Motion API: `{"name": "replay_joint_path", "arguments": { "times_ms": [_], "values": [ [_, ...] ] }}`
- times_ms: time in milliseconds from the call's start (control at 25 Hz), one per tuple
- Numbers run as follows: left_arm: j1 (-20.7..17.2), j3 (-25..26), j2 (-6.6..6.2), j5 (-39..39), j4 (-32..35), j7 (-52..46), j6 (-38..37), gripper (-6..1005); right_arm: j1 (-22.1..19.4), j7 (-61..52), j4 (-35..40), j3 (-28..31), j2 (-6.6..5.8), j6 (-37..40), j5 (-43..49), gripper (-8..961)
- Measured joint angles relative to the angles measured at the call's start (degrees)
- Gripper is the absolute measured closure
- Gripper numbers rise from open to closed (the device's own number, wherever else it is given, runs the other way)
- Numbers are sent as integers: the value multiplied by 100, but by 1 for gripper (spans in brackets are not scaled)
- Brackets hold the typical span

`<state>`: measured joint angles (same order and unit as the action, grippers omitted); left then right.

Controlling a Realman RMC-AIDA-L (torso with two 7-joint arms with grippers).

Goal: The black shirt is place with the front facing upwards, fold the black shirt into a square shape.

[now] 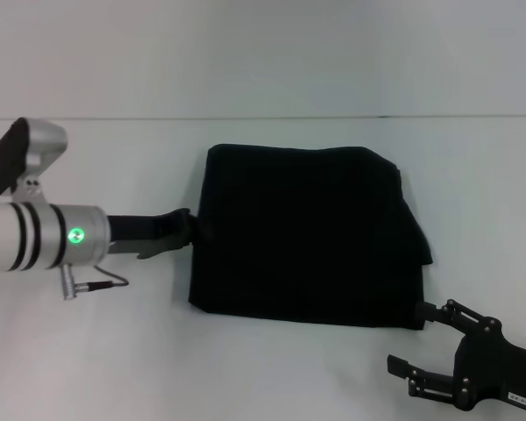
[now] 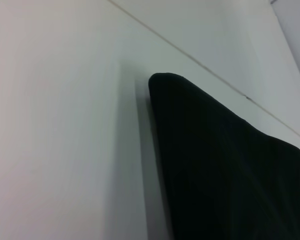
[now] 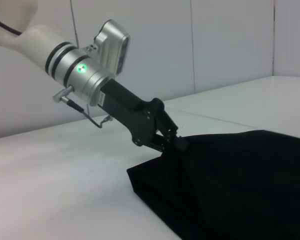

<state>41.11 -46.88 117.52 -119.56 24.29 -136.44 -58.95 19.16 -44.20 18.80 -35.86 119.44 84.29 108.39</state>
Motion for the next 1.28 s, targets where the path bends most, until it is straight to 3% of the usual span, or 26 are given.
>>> {"name": "replay_joint_path", "arguments": {
  "times_ms": [360, 760, 1000, 1200, 1280],
  "values": [
    [-676, 547, 25, 426, 229, 416, -480, 905, 42, -3, 16, 18, 0, -34, -19, 11],
    [-675, 600, 57, 450, 225, 591, -741, 910, 86, -19, 19, 18, 0, -6, -20, 11],
    [-786, 619, 55, 486, 455, 918, -955, 836, 98, -19, 19, 18, 0, -3, -25, 12],
    [-1119, 666, 17, 533, 845, 1574, -1194, 775, 119, -19, 19, 18, 0, 4, -29, 12],
    [-1119, 666, 17, 533, 845, 1574, -1194, 626, 123, -10, 19, 45, 1, 7, -29, 11]
  ]
}}
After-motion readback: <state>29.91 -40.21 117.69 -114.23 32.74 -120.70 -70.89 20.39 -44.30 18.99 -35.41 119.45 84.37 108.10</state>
